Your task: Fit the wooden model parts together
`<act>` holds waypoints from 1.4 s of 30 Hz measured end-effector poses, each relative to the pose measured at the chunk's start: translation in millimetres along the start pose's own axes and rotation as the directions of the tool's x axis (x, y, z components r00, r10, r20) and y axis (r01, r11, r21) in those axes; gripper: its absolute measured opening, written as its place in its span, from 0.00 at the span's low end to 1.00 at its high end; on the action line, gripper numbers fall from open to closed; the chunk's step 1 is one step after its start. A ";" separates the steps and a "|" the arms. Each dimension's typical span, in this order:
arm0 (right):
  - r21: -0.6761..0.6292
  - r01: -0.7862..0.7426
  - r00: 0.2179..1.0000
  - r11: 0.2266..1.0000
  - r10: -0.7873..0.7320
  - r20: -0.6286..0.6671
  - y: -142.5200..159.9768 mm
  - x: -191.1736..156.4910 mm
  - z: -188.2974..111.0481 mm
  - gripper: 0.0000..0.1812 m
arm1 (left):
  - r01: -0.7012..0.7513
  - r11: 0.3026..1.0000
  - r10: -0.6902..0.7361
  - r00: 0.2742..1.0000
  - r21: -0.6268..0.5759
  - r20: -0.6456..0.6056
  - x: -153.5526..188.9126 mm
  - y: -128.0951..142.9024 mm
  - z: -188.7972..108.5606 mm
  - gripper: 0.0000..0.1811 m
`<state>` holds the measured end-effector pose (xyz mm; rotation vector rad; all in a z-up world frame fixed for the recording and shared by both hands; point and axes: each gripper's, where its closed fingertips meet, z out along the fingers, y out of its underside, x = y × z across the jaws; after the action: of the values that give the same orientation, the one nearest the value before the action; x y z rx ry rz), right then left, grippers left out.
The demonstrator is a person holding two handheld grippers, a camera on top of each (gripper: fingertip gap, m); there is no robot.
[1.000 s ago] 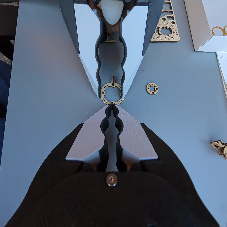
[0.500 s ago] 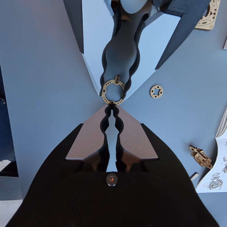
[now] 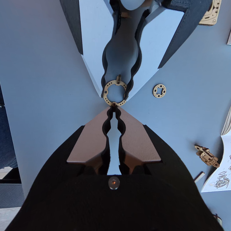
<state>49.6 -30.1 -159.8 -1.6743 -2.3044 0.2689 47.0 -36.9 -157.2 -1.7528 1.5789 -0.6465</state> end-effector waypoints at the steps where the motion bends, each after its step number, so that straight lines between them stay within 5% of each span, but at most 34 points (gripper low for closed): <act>1: 0.003 -0.008 1.000 1.000 0.008 -0.002 -0.1 0.1 0.5 0.01 | -0.002 1.000 0.002 1.000 -0.001 0.001 0.0 0.0 0.1 0.18; 13: 0.181 -0.113 0.994 0.977 0.110 0.028 -10.4 1.4 -13.5 0.08 | -0.003 1.000 0.003 1.000 -0.002 0.005 -0.3 -0.4 0.7 0.18; 42: 0.112 -0.052 0.998 0.992 0.047 0.042 -4.5 0.3 -3.8 0.01 | -0.002 1.000 0.002 1.000 -0.004 0.005 -0.1 -0.9 1.0 0.18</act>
<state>46.7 -31.2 -154.8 -1.6856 -2.2323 0.4379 48.3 -36.7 -157.1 -1.7542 1.5788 -0.6383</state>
